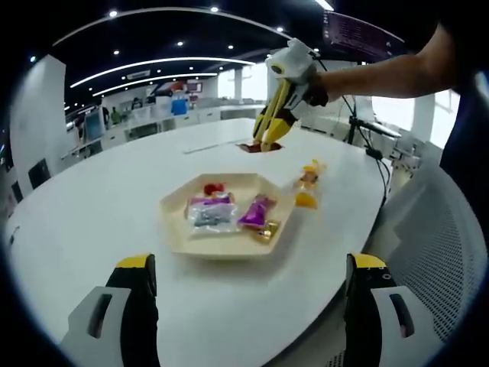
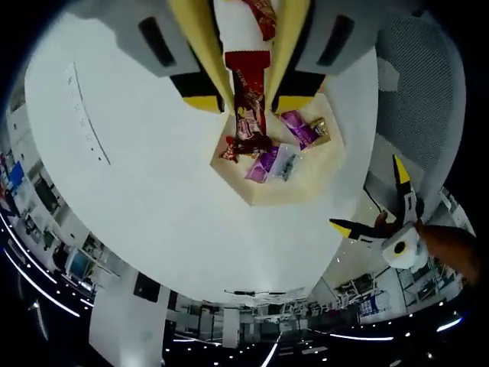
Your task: Place the target food into the container with the food tongs after gripping and lifting it, then release it inside without dropping or visibly crushing the food.
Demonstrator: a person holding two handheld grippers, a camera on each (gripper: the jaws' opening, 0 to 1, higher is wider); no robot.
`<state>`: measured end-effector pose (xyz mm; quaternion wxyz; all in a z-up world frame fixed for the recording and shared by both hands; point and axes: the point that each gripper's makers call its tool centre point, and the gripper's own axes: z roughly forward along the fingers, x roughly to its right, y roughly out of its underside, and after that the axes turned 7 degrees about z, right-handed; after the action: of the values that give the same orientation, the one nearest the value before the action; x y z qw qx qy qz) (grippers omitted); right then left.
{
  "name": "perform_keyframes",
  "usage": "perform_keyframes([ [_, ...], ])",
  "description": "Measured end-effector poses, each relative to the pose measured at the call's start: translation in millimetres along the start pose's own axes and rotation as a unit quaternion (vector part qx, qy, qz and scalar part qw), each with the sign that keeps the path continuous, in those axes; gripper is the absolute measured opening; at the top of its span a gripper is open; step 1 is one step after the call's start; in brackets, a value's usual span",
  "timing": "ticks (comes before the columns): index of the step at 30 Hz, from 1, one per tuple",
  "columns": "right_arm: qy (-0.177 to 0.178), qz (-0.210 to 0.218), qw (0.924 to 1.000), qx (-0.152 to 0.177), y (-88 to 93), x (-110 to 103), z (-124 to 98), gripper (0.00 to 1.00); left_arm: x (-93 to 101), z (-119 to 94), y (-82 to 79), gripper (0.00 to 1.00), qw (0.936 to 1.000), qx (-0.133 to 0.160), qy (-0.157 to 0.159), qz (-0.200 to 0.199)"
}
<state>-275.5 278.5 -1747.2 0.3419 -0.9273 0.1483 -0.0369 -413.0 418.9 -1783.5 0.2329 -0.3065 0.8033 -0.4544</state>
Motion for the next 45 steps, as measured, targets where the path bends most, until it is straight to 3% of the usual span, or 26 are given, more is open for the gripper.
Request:
perform_keyframes([
  [10, -0.014, -0.015, 0.9998, 0.007, -25.7, -20, 15, 0.24, -1.1, -1, -1.6, 1.00, 1.0000, 0.005, -0.002, 0.001],
  [19, -0.023, -0.023, 0.9994, 0.012, -38.3, -32, 25, 0.24, -2.7, -1, -1.5, 1.00, 1.0000, 0.006, -0.005, 0.002],
  [32, -0.030, -0.034, 0.9987, 0.021, -46.2, -37, 33, 0.26, -2.8, -2, -2.6, 1.00, 1.0000, 0.007, -0.007, -0.001],
  [45, -0.020, -0.032, 0.9986, 0.037, -45.7, -29, 26, 0.28, -5.2, -2, -2.9, 1.00, 0.9999, 0.009, -0.011, -0.002],
])
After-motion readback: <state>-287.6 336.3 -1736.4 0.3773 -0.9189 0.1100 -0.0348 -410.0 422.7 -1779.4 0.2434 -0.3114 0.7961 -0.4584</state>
